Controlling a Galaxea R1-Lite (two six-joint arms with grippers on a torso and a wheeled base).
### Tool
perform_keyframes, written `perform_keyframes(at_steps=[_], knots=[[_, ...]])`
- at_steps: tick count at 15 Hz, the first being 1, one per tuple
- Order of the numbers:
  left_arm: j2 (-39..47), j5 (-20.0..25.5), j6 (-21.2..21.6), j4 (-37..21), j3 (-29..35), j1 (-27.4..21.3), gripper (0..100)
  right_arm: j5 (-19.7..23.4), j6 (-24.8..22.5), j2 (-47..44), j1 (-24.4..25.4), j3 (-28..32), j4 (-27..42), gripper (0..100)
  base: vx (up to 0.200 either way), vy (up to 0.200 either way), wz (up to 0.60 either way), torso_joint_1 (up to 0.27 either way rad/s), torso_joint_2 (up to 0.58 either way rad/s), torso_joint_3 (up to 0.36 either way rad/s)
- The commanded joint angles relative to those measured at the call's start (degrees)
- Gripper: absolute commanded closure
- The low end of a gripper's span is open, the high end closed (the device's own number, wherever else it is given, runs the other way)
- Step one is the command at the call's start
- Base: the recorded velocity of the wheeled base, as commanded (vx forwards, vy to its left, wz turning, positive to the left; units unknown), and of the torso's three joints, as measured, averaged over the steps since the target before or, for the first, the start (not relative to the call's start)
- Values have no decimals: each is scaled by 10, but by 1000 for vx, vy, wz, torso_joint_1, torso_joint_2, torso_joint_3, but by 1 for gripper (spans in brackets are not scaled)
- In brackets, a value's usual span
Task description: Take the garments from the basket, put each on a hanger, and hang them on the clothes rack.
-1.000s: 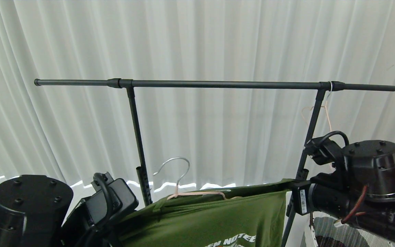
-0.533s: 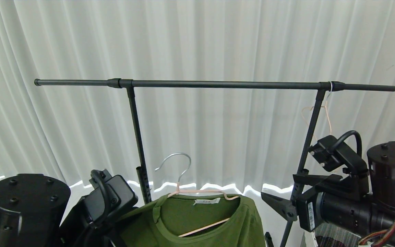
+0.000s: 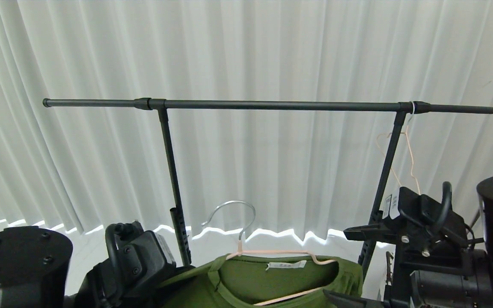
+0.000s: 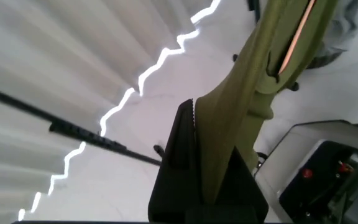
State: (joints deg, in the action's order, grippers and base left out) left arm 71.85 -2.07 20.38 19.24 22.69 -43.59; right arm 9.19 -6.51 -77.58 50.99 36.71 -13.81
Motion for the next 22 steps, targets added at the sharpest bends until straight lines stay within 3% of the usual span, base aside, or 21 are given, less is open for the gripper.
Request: perform_keyframes(at_steps=[1,3,8,19,20,22], knots=[[0,22,26,5,-9,0,100,36,-34,-2,8,33,40,0,0,0,0,0,0,0],[1,43,43,5,-8,-1,100,51,-48,-8,25,50,76,0,0,0,0,0,0,0],[1,65,59,5,-6,-19,100,53,-46,-54,78,50,77,0,0,0,0,0,0,0],[0,73,58,23,-5,-30,100,61,-31,-99,75,44,48,0,0,0,0,0,0,0],[0,75,58,23,-5,-30,100,60,-31,-100,75,41,41,100,0,0,0,0,0,0],[-1,75,57,23,-5,-30,100,60,-31,-101,75,36,39,100,0,0,0,0,0,0]])
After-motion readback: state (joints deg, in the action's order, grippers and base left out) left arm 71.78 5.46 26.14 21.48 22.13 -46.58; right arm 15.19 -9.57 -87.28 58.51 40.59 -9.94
